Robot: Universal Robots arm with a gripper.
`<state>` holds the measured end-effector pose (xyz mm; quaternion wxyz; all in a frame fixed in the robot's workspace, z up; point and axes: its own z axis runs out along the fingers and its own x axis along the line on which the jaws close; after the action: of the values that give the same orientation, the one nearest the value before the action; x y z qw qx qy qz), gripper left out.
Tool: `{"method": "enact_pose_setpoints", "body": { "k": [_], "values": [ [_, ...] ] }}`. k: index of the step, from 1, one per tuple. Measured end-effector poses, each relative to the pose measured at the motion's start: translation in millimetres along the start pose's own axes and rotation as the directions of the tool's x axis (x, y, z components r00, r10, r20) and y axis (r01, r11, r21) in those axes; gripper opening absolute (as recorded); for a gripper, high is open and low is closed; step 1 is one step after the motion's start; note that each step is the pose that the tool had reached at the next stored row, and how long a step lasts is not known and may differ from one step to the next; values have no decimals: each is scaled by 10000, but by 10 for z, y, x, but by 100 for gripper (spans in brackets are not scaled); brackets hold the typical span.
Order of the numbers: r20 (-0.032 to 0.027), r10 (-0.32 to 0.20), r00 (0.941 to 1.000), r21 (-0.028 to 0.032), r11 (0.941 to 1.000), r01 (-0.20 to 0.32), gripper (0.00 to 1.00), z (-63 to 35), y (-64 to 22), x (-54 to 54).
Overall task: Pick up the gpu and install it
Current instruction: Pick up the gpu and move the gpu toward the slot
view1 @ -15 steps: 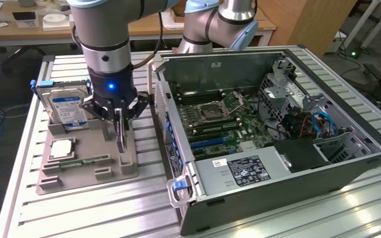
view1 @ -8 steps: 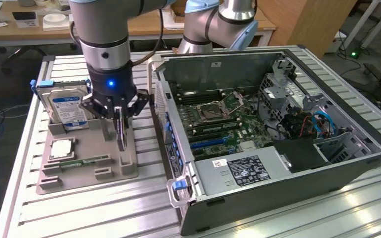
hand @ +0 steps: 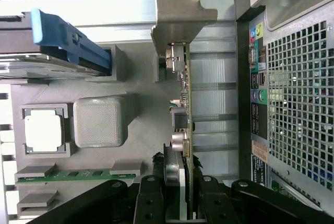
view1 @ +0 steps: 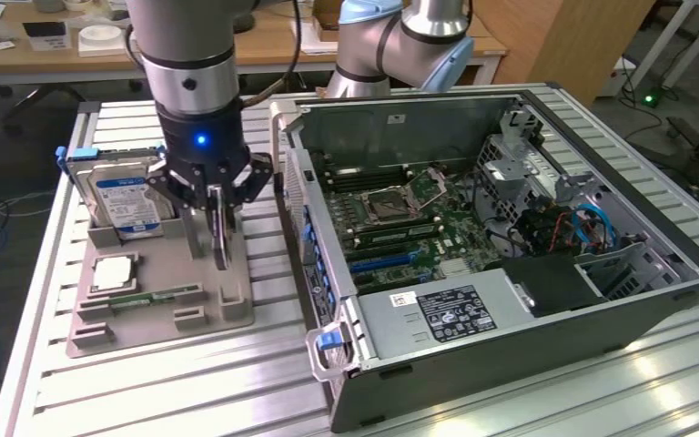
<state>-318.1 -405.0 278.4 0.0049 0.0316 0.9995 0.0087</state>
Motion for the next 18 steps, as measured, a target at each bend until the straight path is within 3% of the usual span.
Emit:
{"method": "enact_pose_setpoints", "body": {
  "k": [18],
  "values": [
    [-4, -2, 10000, -55, 10000, 2, 29, -310, 6, -3]
  ]
}}
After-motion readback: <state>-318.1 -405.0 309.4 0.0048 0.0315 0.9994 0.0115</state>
